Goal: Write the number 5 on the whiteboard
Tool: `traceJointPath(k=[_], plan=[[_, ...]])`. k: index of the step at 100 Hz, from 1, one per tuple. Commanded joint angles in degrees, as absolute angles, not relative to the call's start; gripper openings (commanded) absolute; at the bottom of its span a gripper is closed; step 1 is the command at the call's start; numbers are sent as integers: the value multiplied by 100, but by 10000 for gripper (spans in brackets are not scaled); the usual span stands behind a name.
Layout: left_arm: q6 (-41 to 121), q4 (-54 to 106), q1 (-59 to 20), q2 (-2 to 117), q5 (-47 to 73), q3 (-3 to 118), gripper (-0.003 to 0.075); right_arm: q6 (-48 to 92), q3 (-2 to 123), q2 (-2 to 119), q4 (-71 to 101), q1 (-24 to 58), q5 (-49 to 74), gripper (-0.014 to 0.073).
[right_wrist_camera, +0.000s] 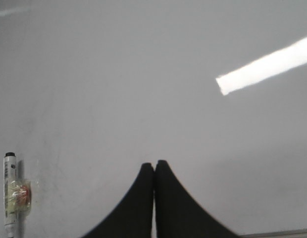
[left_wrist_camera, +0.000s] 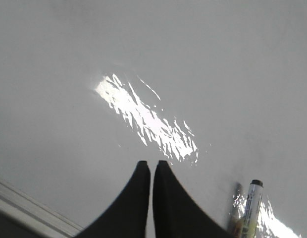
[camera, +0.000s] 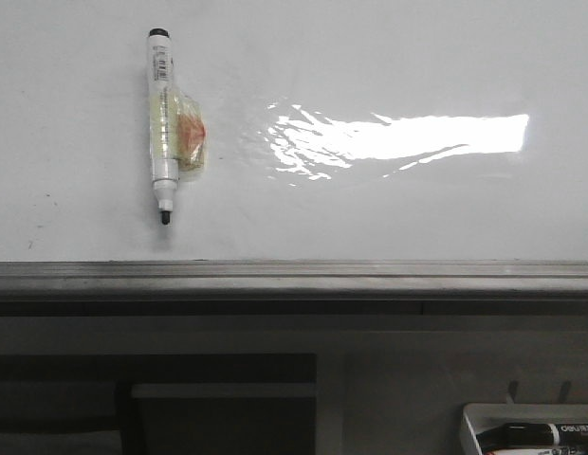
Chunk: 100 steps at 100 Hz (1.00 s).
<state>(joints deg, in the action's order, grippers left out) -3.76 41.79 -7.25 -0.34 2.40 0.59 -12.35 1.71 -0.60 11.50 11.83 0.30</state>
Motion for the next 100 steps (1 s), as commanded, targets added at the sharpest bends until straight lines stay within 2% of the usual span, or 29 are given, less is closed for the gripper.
traceJointPath(k=[1, 10, 16, 23, 27, 35, 45, 57, 100], plan=[[-393, 3377, -750, 15, 156, 519, 31, -1199, 662, -92, 958, 1153, 112, -39], [-393, 2763, -750, 389, 526, 1012, 165, -1199, 1036, 68, 759, 1153, 554, -36], [-393, 2581, -750, 723, 827, 1378, 282, -1199, 1260, 258, 742, 1153, 733, -8], [-362, 2400, -750, 1305, 1419, 1797, 395, -1199, 1552, 525, 742, 1153, 1011, 76], [-207, 2389, -750, 1599, 1743, 2010, 421, -1199, 1731, 703, 742, 1153, 1214, 144], [497, 2528, -750, 2306, 2424, 2491, 414, -1199, 2065, 1047, 742, 1153, 1611, 279], [1412, 3160, -750, 3066, 2888, 2922, 377, -1049, 2452, 1442, 742, 1153, 1955, 373], [2098, 4007, -1002, 3777, 2953, 3213, 366, -571, 2740, 1776, 742, 1153, 2117, 379], [2166, 4438, -2721, 5489, 1990, 3452, 366, -536, 2829, 2107, 742, 1153, 2261, 379]])
